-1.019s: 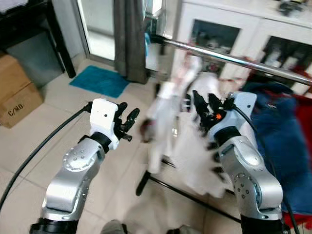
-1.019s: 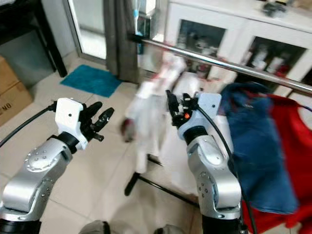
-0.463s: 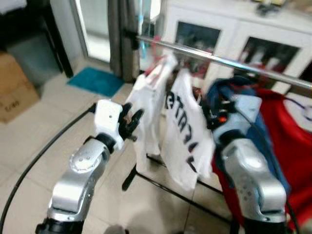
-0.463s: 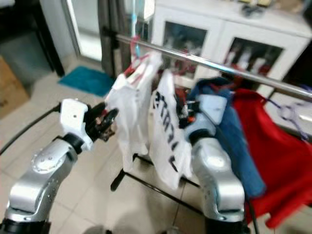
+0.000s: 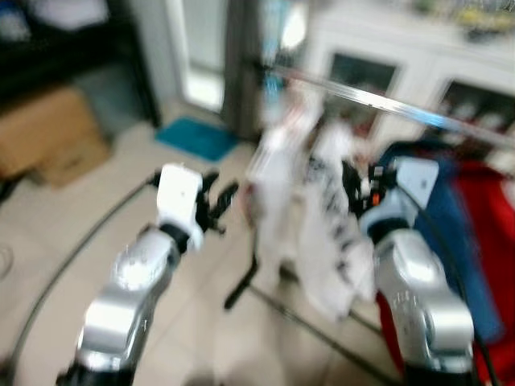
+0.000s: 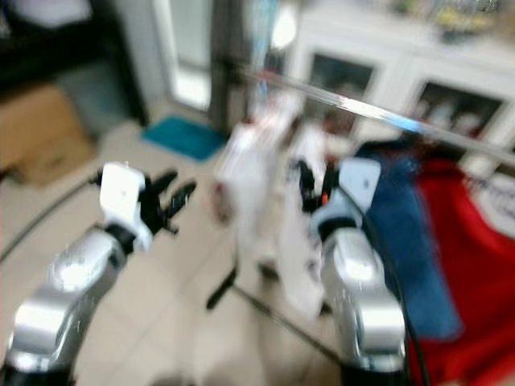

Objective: Hang hanger

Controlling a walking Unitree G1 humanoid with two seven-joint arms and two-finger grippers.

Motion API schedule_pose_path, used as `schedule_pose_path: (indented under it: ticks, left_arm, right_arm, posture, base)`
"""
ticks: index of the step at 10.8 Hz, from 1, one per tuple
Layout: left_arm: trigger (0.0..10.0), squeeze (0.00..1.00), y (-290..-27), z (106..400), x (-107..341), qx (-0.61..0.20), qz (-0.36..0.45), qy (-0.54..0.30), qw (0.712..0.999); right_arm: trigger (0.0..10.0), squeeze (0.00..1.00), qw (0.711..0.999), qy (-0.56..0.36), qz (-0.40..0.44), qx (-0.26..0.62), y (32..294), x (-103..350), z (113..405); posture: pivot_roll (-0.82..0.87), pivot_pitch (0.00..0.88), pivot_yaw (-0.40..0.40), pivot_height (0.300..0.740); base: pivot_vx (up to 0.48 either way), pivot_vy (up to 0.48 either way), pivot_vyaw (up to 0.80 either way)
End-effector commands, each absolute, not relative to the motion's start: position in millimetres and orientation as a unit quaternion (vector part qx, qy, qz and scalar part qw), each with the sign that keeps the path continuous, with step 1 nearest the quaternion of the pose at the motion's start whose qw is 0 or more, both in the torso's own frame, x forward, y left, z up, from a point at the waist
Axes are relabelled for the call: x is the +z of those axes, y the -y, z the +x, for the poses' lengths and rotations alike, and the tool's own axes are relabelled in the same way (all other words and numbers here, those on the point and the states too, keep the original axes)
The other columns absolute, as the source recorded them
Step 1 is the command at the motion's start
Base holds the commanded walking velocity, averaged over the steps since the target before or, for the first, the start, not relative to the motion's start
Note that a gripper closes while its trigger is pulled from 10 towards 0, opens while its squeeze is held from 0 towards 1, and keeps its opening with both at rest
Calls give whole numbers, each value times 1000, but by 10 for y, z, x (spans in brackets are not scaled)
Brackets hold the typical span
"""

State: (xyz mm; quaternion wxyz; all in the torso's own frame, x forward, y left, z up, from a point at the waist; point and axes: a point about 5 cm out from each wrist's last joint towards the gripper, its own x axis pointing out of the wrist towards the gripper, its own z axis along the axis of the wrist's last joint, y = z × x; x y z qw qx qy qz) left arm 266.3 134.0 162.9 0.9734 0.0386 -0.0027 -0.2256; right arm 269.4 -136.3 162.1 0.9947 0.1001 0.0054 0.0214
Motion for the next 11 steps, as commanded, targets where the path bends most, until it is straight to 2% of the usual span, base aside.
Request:
schedule_pose_path:
  ticks: [1, 4, 6, 8, 9, 10, 11]
  left_arm:
    - [10000, 0, -1307, 2662, 1628, -236, 44, 1, 971]
    - [10000, 0, -1299, 2649, 1619, -245, 48, -3, 968]
    - [10000, 0, -1270, 2638, 1623, -265, 49, -1, 963]
    - [10000, 0, -1205, 2556, 1660, -341, 56, -1, 938]
    - [10000, 0, -1191, 2513, 1646, -382, 74, -17, 921]
    - [10000, 0, -1194, 2510, 1642, -387, 77, -20, 919]
    - [10000, 0, -1199, 2497, 1644, -409, 78, -27, 909]
  right_arm:
    - [10000, 0, 995, 10, 94, 6, 1424, 1684, 2691]
    - [10000, 0, 996, 18, 86, -9, 1459, 1725, 2690]
    - [10000, 0, 998, 1, 61, -32, 1535, 1723, 2715]
    - [10000, 0, 997, -30, 29, -63, 1715, 1715, 2808]
    - [10000, 1000, 997, -43, 32, -58, 1844, 1742, 2859]
    - [10000, 1000, 997, -48, 21, -63, 1895, 1755, 2876]
    - [10000, 1000, 995, -62, -23, -81, 2105, 1808, 2947]
  posture:
    - [61, 52, -20, 740]
    - [62, 51, -20, 740]
    - [63, 47, -22, 740]
    - [63, 37, -25, 740]
    - [63, 37, -25, 740]
    - [65, 30, -28, 740]
    - [66, 26, -28, 740]
  base:
    - [311, 0, 0]
    - [311, 0, 0]
    - [0, 0, 0]
    - [0, 0, 0]
    - [0, 0, 0]
    - [0, 0, 0]
    - [0, 0, 0]
